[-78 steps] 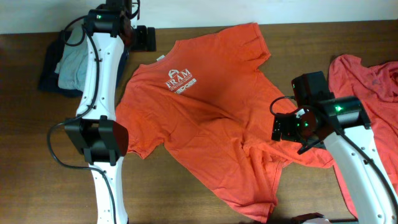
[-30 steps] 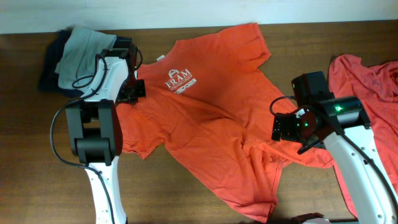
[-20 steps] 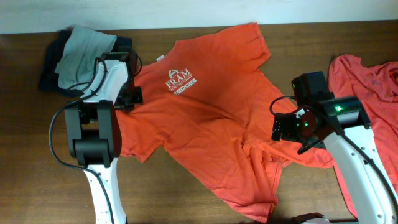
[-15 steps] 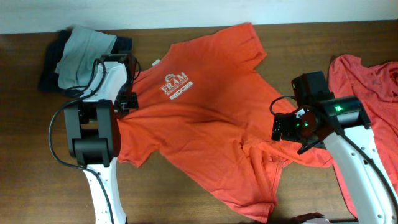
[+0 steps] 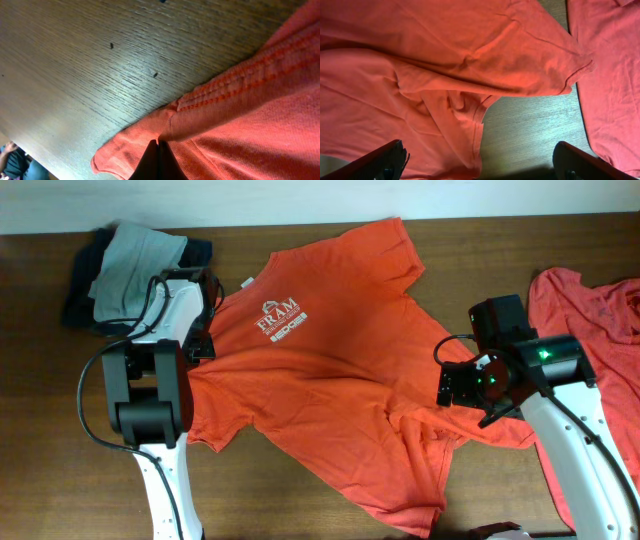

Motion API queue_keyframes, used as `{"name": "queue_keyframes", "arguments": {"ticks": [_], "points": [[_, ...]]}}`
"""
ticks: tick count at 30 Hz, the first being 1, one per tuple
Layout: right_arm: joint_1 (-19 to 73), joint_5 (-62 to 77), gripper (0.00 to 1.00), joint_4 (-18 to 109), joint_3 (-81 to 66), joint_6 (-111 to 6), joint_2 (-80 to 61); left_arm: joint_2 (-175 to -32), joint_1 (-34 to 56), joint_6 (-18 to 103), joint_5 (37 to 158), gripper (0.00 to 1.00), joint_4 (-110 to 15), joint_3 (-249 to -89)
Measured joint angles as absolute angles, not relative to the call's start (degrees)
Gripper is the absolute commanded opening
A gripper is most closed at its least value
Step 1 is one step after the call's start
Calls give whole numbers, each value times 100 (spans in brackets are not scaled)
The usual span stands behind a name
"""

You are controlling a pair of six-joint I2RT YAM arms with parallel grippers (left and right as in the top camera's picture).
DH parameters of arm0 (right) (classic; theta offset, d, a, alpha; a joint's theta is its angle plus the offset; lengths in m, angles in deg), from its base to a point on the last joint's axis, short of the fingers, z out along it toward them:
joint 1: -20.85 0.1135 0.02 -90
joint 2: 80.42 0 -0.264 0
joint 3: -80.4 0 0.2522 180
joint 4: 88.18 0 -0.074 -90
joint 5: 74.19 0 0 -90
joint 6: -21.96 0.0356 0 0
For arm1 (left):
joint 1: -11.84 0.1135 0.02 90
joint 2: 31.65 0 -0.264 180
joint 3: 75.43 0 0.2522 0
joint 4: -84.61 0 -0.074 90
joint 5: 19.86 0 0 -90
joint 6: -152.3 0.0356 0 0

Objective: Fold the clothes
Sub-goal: 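Release the left shoulder and lift the left gripper toward the collar, then move the right gripper toward the T-shirt's right shoulder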

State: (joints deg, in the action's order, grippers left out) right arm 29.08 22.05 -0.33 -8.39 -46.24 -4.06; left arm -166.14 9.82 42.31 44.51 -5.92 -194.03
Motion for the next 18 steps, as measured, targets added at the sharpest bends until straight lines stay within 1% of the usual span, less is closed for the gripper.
{"name": "queue_keyframes", "arguments": {"ticks": [6,12,15,18], "points": [[2908,2205,99,-33,-839,-4624,-406,-16409,829,4127,4440,0,-667,-19728],[2908,2205,99,-33,-839,-4626,-406,-15788,249,4457,4717,1,-1379,-20495],[2908,2205,99,-33,-839,-4626,-406,-15589,-35,4586,4969,1,-1653,-20653],[2908,2202,99,-33,-839,-4621,-406,-15570,-135,4653,5155,3,-1788,-20662]]}}
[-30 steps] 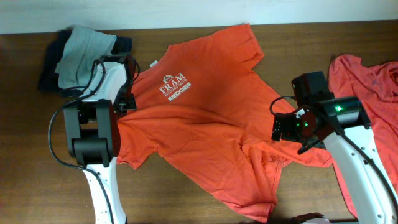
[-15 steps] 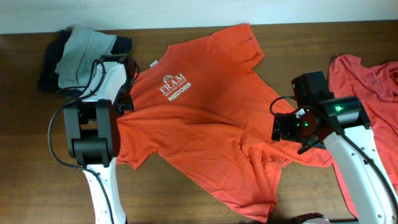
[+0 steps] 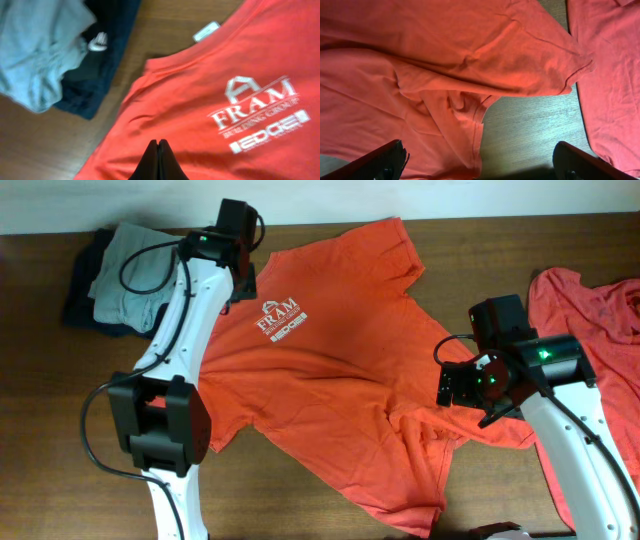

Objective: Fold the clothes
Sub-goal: 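Move the right gripper toward the T-shirt's right shoulder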

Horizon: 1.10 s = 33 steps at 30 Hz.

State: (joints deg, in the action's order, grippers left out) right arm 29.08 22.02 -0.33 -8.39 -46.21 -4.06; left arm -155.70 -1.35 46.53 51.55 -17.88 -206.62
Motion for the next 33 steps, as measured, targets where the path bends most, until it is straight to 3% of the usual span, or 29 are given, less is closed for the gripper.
{"name": "queue_keyframes", "arguments": {"ticks": [2,3,4,5,7,22,23,26,28,30,31,33], "points": [[2908,2205,99,-33,-839,-4624,-406,-15583,-120,4686,5220,12,-1862,-20651],[2908,2205,99,-33,-839,-4626,-406,-15583,-107,4710,5238,24,-1895,-20651],[2908,2205,99,-31,-839,-4626,-406,-15583,-91,4734,5244,56,-1924,-20651],[2908,2205,99,-33,-839,-4626,-406,-15583,-87,4758,5257,78,-1937,-20651],[2908,2205,99,-33,-839,-4626,-406,-15583,-74,4754,5284,97,-1934,-20651],[2908,2115,99,996,-848,-4624,-406,-15583,-67,4756,5305,99,-1937,-20651],[2908,2089,94,1003,-848,-4626,-406,-15583,-67,4756,5305,99,-1937,-20651],[2908,2056,61,1103,-848,-4750,-402,-15583,-70,4756,5305,99,-1937,-20651],[2908,2049,50,1125,-848,-4873,-365,-15583,-67,4756,5308,99,-1937,-20651],[2908,2056,17,1127,-850,-5015,-240,-15583,-67,4756,5312,99,-1937,-20651],[2908,2052,6,1127,-850,-5078,-139,-15583,-67,4754,5316,99,-1937,-20651],[2908,2049,4,1132,-854,-5181,143,-15583,-67,4756,5325,99,-1934,-20651]]}}
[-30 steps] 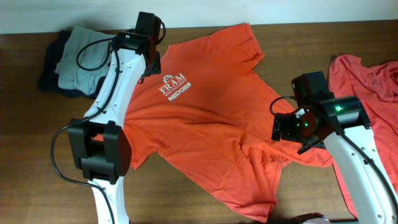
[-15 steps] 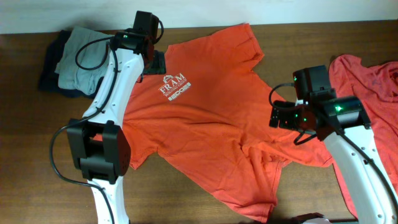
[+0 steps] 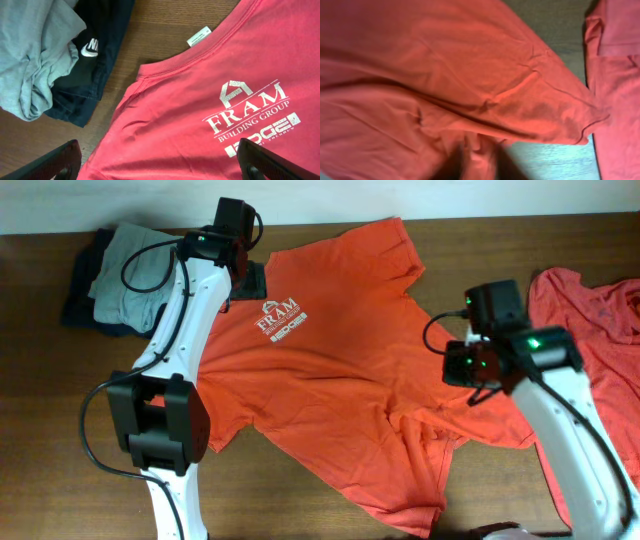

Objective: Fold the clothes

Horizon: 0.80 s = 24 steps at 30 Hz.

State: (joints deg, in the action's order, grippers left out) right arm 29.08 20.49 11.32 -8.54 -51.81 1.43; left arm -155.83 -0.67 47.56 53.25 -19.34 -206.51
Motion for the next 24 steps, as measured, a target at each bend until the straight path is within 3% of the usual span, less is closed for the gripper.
{"name": "queue_keyframes", "arguments": {"ticks": [7,13,22,23,24], "points": [[2908,2091,4,1724,-854,-5362,1439,-15583,-67,4754,5327,99,-1937,-20651],[2811,2294,4,1849,-863,-5393,1673,-15583,-67,4756,5325,99,-1937,-20651],[1360,2329,5,1259,-1722,-5397,1670,-15583,-67,4756,5327,99,-2286,-20651],[1183,2331,25,1248,-1763,-5399,1670,-15583,-67,4758,5332,99,-2448,-20651],[1002,2329,78,1241,-1783,-5406,1670,-15583,-70,4758,5364,98,-2647,-20651]]}}
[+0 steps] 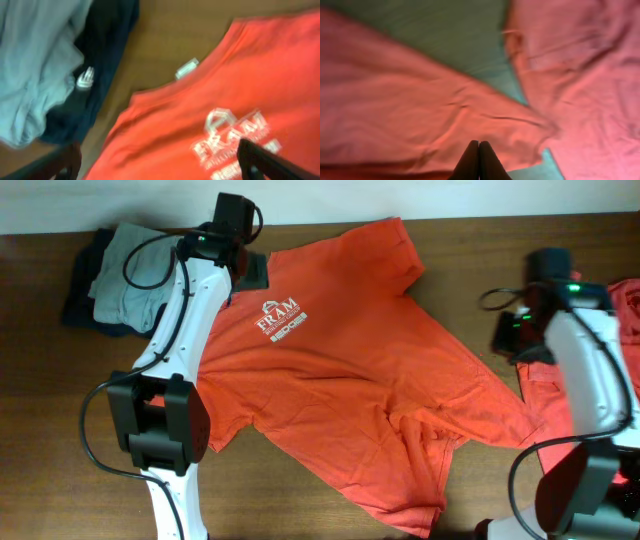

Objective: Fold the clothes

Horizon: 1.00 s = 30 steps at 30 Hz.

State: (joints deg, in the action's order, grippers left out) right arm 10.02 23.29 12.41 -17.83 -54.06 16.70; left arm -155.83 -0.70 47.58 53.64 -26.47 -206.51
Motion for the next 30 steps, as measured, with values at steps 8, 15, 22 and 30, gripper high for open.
{"name": "queue_keyframes", "arguments": {"ticks": [8,15,22,30], "points": [[-266,2056,99,1226,-1785,-5419,1670,-15583,-124,5114,6803,1,-3939,-20646],[-583,1916,99,1226,-1785,-5430,1670,-15622,-535,5228,7332,1,-4737,-20646],[-587,1872,99,1226,-1785,-5432,1670,-16142,-865,5431,7316,1,-5687,-20646],[-587,1870,99,1224,-1785,-5430,1670,-17174,-850,5576,7316,0,-6229,-20640]]}}
